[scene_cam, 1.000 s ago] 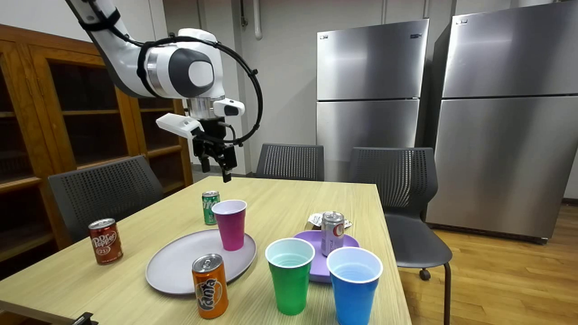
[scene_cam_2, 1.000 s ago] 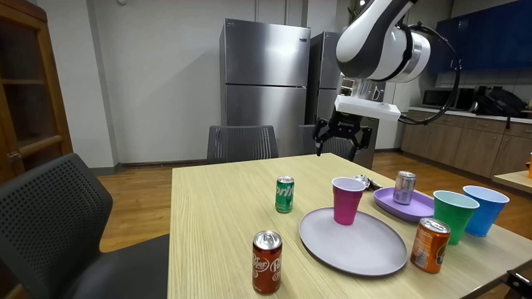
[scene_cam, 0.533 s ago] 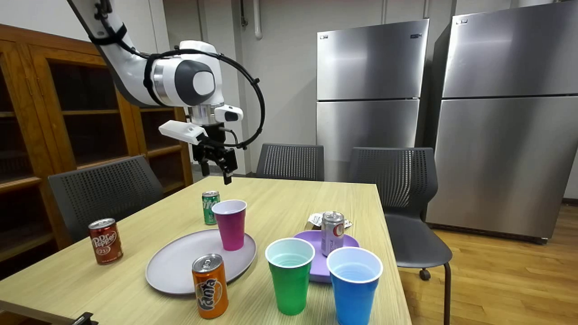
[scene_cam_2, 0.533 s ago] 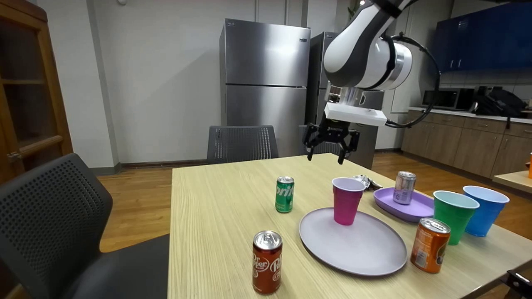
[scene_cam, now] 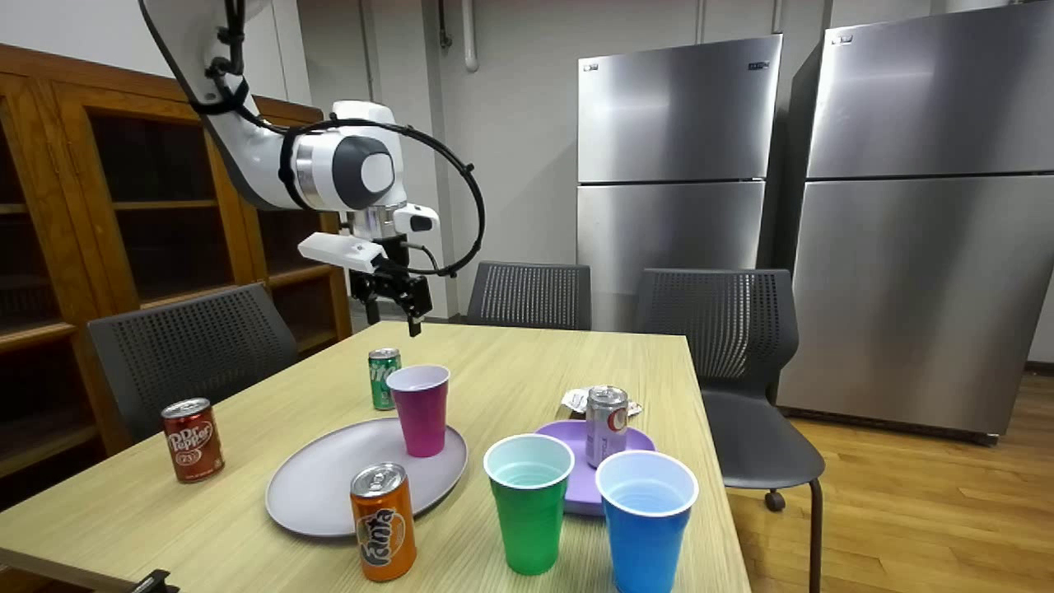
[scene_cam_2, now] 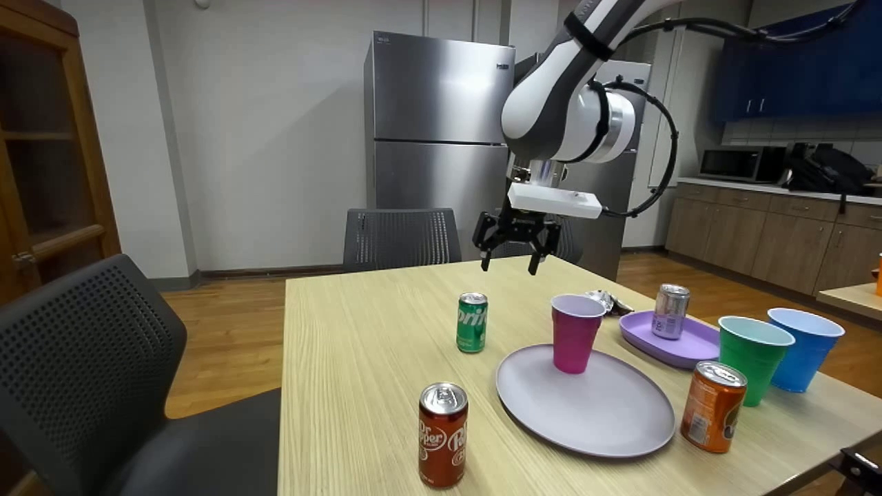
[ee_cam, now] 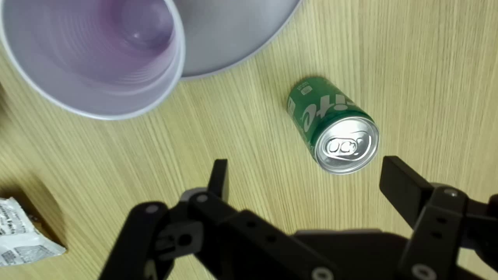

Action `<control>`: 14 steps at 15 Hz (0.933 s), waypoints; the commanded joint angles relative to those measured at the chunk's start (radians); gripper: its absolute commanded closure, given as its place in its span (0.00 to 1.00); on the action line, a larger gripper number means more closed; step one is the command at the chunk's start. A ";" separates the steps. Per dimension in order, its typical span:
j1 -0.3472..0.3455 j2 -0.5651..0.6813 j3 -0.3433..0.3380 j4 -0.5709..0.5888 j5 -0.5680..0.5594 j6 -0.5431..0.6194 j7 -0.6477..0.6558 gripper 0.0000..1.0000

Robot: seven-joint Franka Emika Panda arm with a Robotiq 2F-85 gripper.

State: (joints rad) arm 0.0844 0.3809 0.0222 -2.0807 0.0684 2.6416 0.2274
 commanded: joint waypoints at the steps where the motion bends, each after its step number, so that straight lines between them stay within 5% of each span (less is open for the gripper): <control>1: 0.009 0.076 0.018 0.101 -0.007 -0.037 -0.046 0.00; 14: 0.044 0.247 0.021 0.285 -0.034 -0.099 -0.097 0.00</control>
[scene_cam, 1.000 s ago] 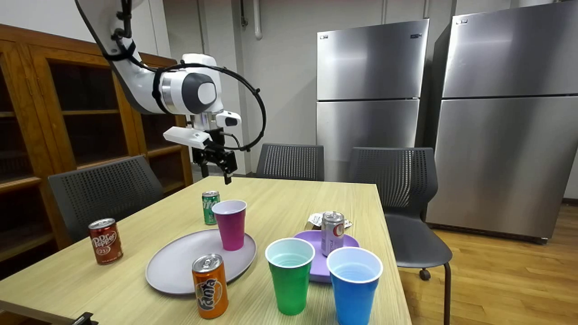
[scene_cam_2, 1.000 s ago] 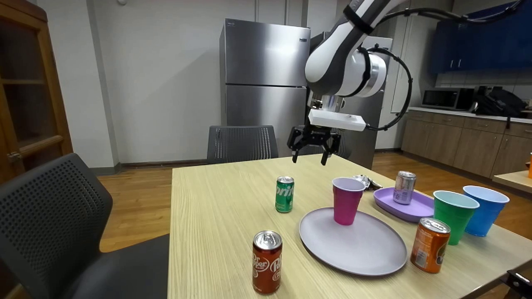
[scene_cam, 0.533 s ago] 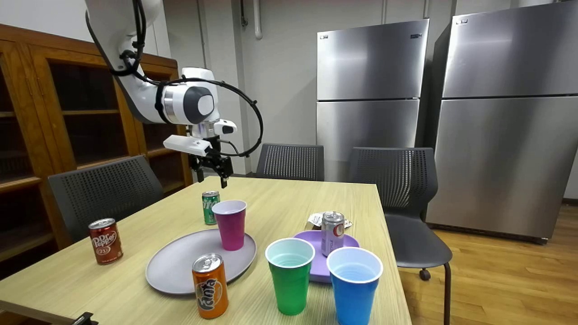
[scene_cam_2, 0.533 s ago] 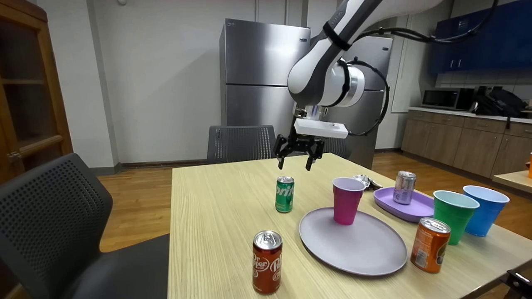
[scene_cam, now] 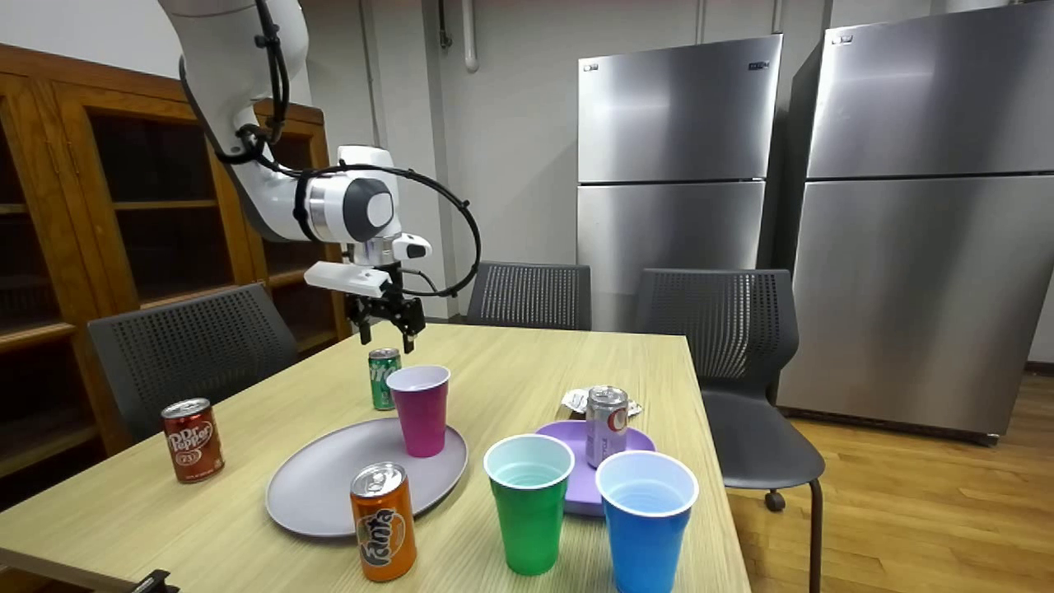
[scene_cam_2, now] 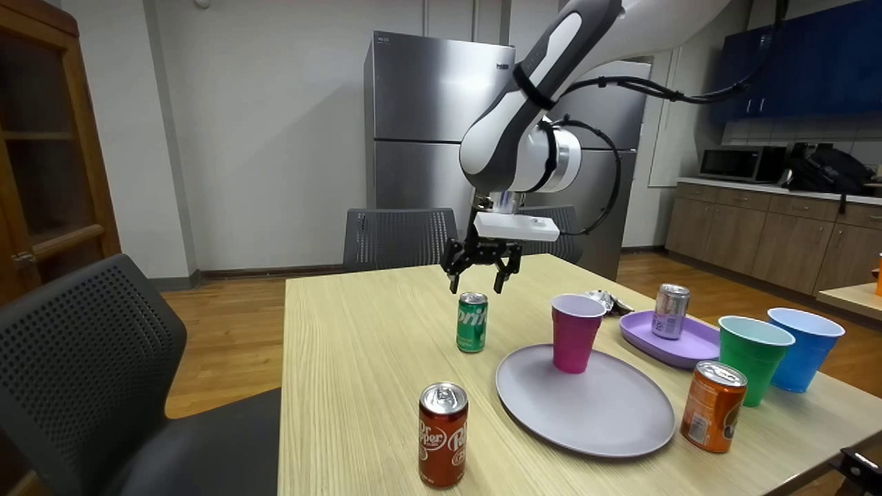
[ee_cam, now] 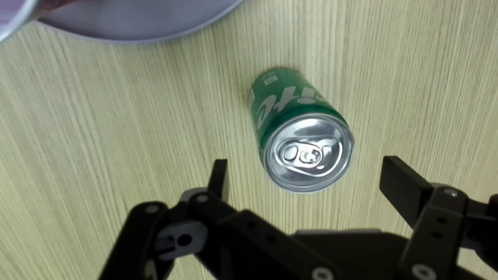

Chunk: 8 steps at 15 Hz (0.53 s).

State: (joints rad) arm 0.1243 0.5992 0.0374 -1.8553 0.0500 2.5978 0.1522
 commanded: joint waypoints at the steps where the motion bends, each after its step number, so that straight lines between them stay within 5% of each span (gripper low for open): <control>1: 0.005 0.034 0.007 0.065 -0.017 -0.061 -0.026 0.00; 8: 0.018 0.057 0.008 0.076 -0.031 -0.101 -0.045 0.00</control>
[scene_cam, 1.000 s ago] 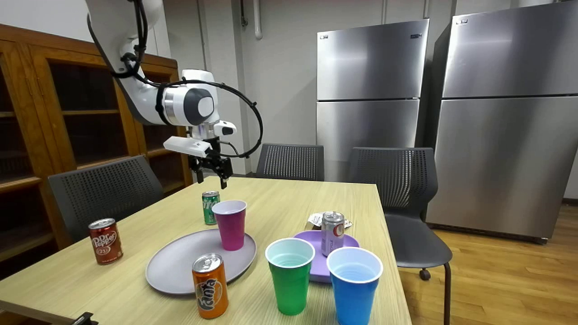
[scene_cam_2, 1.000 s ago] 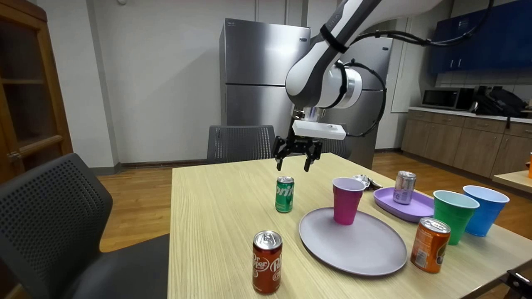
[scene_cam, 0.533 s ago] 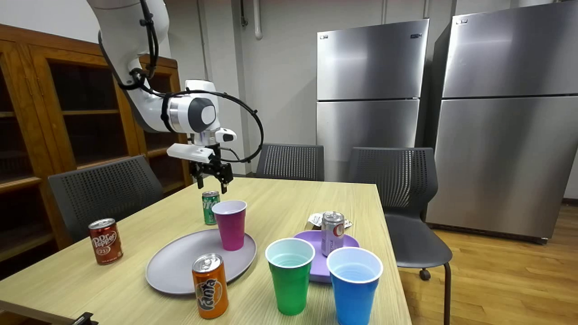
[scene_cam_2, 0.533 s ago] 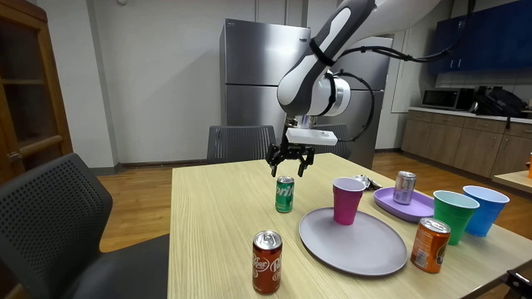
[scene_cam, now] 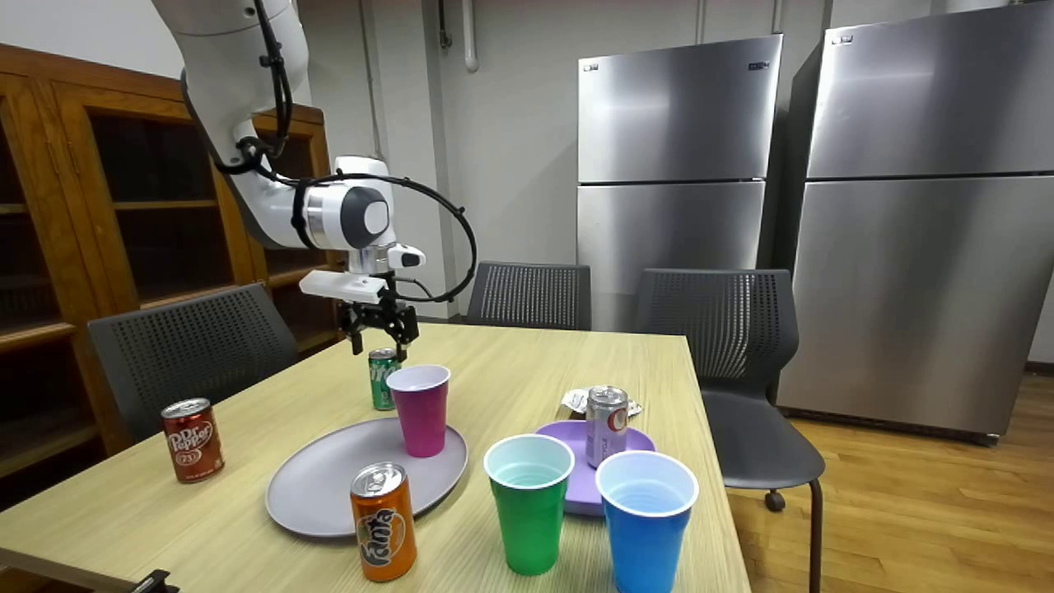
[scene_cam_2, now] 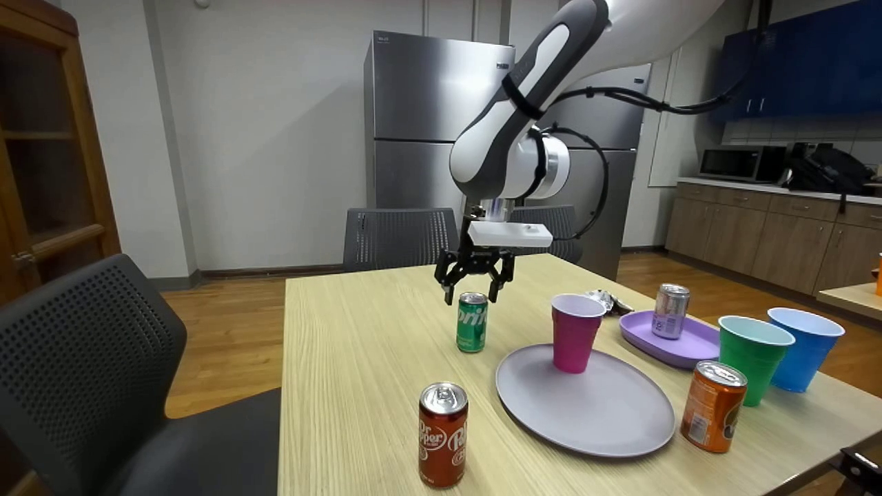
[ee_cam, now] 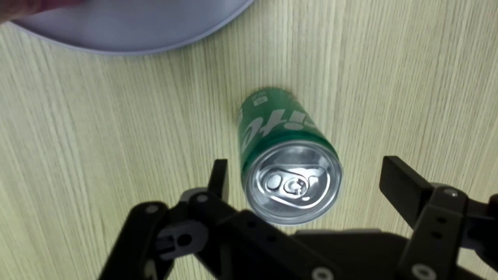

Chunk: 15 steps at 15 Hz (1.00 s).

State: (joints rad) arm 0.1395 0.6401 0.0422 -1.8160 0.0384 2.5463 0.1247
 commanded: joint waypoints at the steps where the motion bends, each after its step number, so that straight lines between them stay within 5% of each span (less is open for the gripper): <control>1: 0.004 0.019 0.003 0.038 -0.020 -0.053 -0.018 0.00; 14: 0.013 0.072 -0.005 0.100 -0.031 -0.067 -0.004 0.00; 15: 0.011 0.074 -0.003 0.103 -0.028 -0.069 -0.005 0.25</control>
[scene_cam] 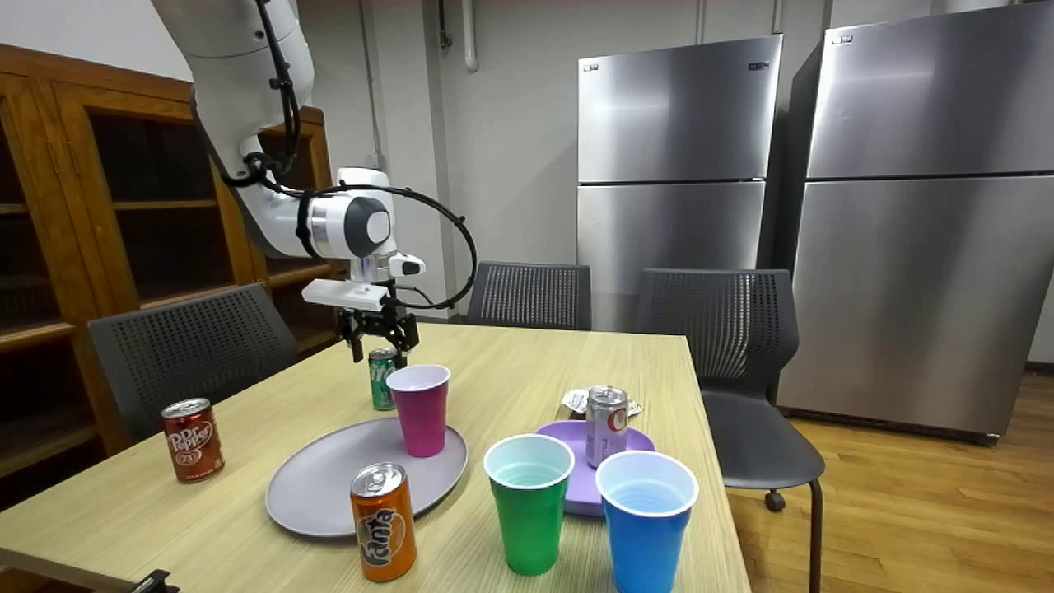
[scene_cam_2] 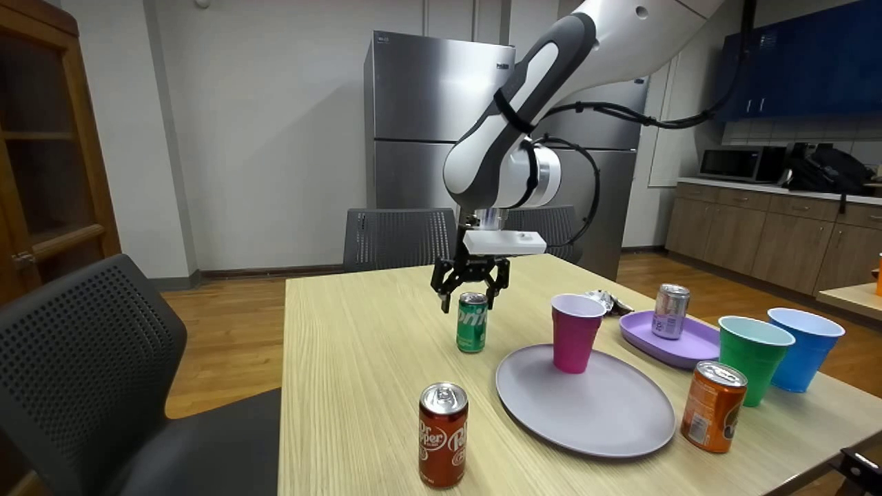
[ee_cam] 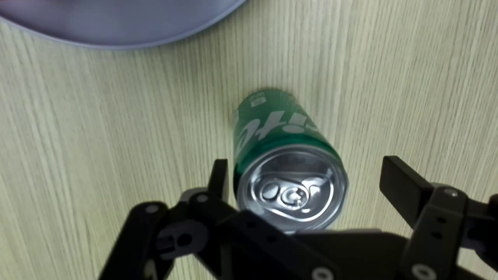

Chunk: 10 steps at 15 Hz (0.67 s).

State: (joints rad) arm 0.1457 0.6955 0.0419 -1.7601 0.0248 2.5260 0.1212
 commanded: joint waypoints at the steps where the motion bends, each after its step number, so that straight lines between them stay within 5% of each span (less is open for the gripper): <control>1: 0.005 0.019 -0.004 0.050 -0.014 -0.051 -0.001 0.26; 5: 0.006 0.017 -0.009 0.054 -0.017 -0.062 0.003 0.58; 10: 0.007 0.001 -0.011 0.041 -0.017 -0.065 0.006 0.62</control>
State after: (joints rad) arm 0.1457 0.7054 0.0370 -1.7382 0.0248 2.5018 0.1212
